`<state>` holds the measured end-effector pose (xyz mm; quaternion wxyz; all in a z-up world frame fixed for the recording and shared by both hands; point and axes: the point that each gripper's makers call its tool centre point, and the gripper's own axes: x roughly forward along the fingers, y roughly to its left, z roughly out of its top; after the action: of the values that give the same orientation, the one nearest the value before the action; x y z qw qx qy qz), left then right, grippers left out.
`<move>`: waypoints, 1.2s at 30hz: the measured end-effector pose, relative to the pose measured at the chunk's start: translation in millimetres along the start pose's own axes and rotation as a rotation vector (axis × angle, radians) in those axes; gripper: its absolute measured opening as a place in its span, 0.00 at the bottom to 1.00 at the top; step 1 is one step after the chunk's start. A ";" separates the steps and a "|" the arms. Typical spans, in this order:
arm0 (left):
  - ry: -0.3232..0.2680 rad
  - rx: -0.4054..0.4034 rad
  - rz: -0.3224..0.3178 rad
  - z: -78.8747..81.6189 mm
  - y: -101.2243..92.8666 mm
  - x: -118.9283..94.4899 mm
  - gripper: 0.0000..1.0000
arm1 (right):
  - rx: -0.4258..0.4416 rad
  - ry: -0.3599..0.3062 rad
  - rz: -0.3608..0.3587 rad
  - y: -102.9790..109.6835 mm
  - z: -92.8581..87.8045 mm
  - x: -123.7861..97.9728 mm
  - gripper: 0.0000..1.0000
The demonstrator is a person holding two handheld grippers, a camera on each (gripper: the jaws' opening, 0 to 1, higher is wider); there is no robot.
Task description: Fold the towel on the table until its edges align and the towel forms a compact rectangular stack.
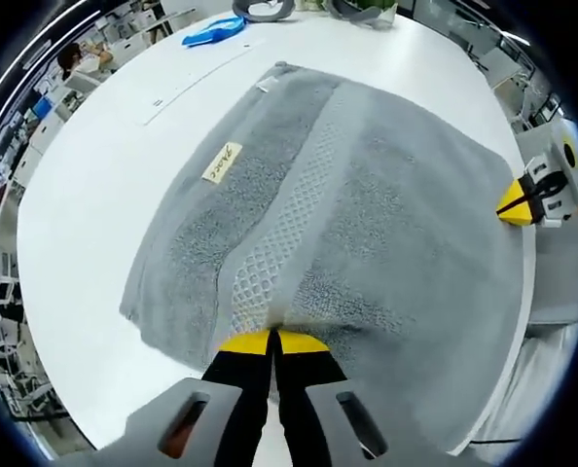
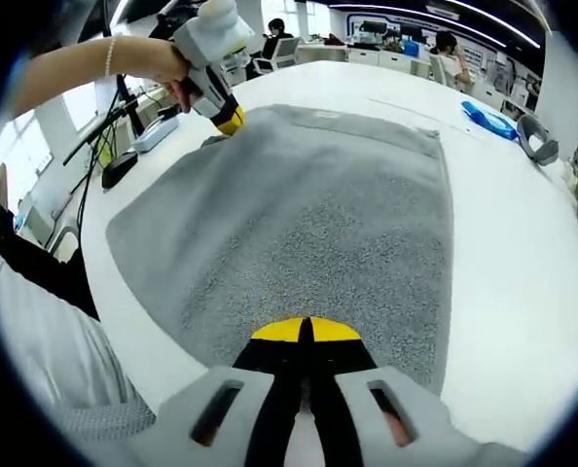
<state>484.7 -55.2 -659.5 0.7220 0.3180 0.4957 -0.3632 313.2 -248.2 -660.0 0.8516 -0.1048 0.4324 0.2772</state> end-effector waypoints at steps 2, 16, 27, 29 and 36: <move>-0.006 0.006 -0.001 0.4 0.4 0.1 0.01 | -0.004 0.009 0.012 1.8 -0.6 -0.4 0.00; -0.126 -0.100 0.024 -6.2 2.1 -11.5 0.01 | -0.012 0.017 0.074 4.4 2.4 -2.4 0.00; -0.477 -0.042 0.147 4.3 -31.1 -85.2 0.05 | -0.010 -0.180 0.127 -0.4 36.3 -35.5 0.00; -0.474 -0.056 0.140 -7.7 -49.1 -91.2 0.07 | -0.001 -0.200 0.131 -5.0 36.6 -42.6 0.00; -0.498 -0.113 0.060 -41.6 -115.2 -100.1 0.15 | -0.043 -0.178 0.162 -10.2 19.5 -58.2 0.11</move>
<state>343.3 -61.7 -588.9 0.8490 0.1926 0.3122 -0.3804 304.6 -270.7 -602.5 0.8591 -0.0626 0.3560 0.3624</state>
